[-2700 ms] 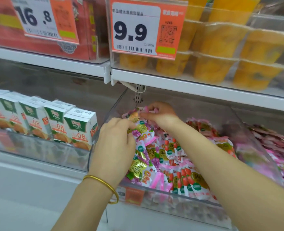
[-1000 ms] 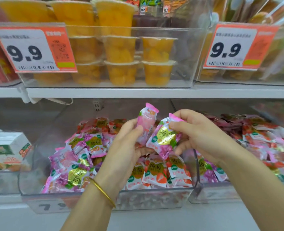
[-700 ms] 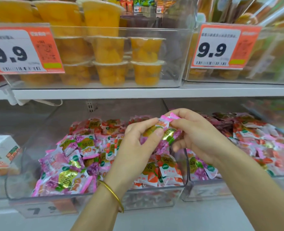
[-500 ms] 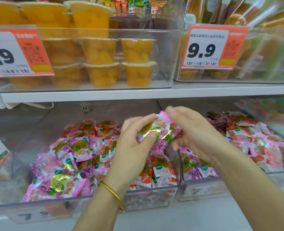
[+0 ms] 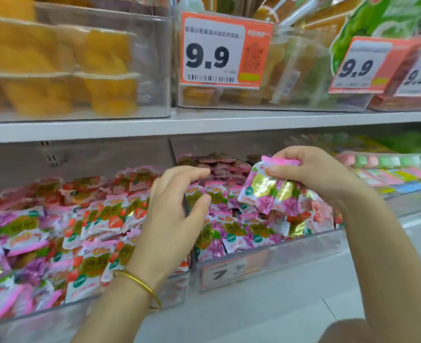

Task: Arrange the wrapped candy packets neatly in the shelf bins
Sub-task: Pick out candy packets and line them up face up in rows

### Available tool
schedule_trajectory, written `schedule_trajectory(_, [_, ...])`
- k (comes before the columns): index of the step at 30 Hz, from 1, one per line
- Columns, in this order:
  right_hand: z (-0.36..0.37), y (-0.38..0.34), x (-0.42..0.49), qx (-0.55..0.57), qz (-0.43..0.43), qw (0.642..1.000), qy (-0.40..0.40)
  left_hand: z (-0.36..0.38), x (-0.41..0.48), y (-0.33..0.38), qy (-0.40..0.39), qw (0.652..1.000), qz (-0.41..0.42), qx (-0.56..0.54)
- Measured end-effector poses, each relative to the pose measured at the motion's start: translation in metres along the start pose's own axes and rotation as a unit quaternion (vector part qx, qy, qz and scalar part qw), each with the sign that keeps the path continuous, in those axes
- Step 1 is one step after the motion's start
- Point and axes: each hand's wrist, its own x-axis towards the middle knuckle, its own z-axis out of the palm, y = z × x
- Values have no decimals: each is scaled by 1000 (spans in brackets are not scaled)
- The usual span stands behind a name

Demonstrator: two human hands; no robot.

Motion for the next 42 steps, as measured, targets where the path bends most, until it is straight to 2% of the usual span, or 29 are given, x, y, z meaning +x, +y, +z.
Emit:
schedule_trajectory(3, [-9, 9, 6, -97, 8, 993, -70, 10, 2, 2, -10, 998, 30, 50])
schedule_trajectory(6, [-10, 12, 14, -134, 16, 981, -141, 18, 2, 0, -22, 996, 43, 81])
schedule_trajectory(11, [27, 20, 26, -256, 6, 934, -251, 24, 2, -4, -31, 990, 53, 130])
schedule_trajectory(14, [30, 20, 27, -280, 8, 930, -237, 24, 2, -3, -32, 991, 41, 120])
schedule_trajectory(20, [-2, 26, 16, -217, 55, 952, -210, 25, 2, -1, -32, 992, 26, 122])
schedule_trajectory(25, [-10, 16, 22, -173, -14, 984, -28, 23, 1, 0, -38, 990, 24, 132])
schedule_trajectory(27, [5, 17, 32, -163, -29, 986, 4, 23, 1, 0, -41, 989, 26, 140])
schedule_trajectory(32, [46, 30, 53, -164, -21, 986, -35, 23, 1, 1, -46, 988, 26, 142])
schedule_trajectory(37, [46, 35, 44, -234, -38, 972, 2, 22, -1, 1, -52, 988, 29, 145])
schedule_trajectory(42, [53, 36, 35, -272, -25, 959, -78, 24, 1, 0, -48, 986, 24, 157])
